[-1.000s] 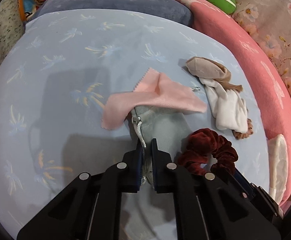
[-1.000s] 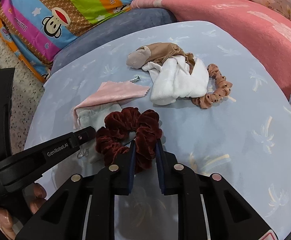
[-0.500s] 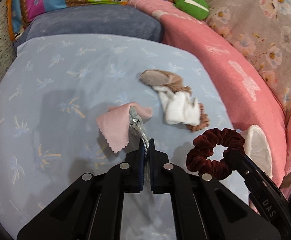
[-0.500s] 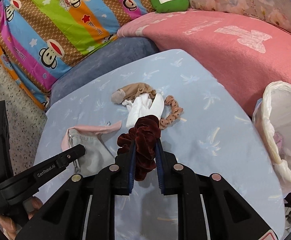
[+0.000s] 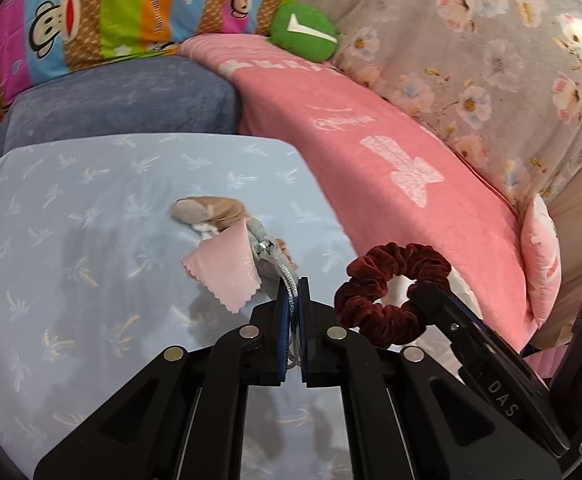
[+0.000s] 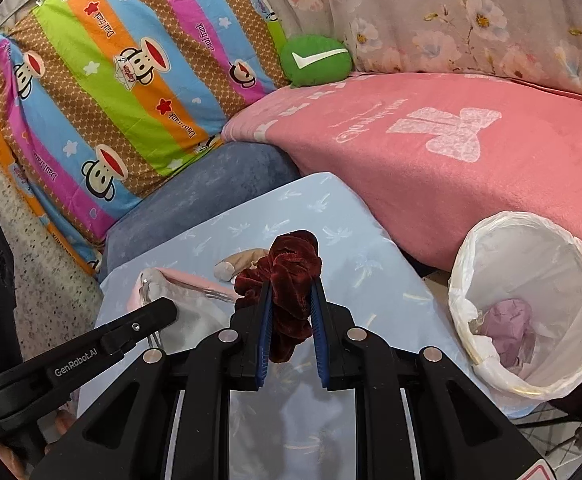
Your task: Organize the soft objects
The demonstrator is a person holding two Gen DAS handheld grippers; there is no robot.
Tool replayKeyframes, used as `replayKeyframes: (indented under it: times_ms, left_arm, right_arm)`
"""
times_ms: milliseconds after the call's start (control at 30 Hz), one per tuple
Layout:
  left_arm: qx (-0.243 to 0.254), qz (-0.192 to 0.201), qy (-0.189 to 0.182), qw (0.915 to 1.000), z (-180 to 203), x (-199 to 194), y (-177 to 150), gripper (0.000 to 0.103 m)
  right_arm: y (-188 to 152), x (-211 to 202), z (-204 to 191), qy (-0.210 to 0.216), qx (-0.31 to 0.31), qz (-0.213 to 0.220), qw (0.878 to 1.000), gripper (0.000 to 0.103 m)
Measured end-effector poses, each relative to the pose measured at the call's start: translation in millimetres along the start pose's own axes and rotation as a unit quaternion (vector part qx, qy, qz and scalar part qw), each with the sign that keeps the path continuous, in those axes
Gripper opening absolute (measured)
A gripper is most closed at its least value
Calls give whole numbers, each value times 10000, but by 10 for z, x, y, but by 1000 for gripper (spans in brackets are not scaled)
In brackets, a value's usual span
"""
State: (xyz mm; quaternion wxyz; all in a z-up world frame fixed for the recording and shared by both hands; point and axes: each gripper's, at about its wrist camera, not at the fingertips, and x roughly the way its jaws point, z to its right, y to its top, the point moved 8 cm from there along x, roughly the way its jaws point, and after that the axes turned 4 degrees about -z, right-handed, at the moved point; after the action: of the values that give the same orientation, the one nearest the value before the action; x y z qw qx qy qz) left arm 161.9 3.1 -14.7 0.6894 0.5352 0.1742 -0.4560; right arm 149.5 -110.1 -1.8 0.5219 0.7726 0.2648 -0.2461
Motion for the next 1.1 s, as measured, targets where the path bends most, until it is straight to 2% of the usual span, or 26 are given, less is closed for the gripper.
replayKeyframes:
  times_ms: [233,300,367,467,533,600,633,767,900,1100]
  left_arm:
    - [298,-335,-211,9988,165,196,-214,5]
    - [338,-581,-180,9976,153,300,-345,5]
    - [324,-743,4,9967,90,396,-452,6]
    - [189,-883,204,9957,-51,479,-522,20]
    - [71,-865,347,9956,-172,500,-529,40]
    - [13,-798,580,9951,-307,520,-523,54]
    - [-3,-791,653,9947,-354,539,-532,57]
    - [-168,-1047,723,9917,-524,714,-581,57]
    - [-371,-1201,584,9904,-540,855,-596,57]
    - [-17,-1184,545,9915,-343,1014,-542,56]
  right_arm:
    - [-65,-77,216,-121,114,35,9999,17]
    - [-116,-58,277,-148,145,-16,9998,17]
    - [-154,-41,314,-159,164,-58,9997,17]
    - [-197,-14,339,-172,201,-96,9996,17]
    - [-214,4,360,-179,228,-112,9995,17]
    - [-225,31,386,-190,248,-136,9994,17]
    - [-228,47,392,-192,259,-150,9994,17]
    - [-257,126,407,-201,271,-228,9992,17]
    - [-283,209,417,-215,253,-313,9990,17]
    - [-290,298,452,-259,282,-395,9985,17]
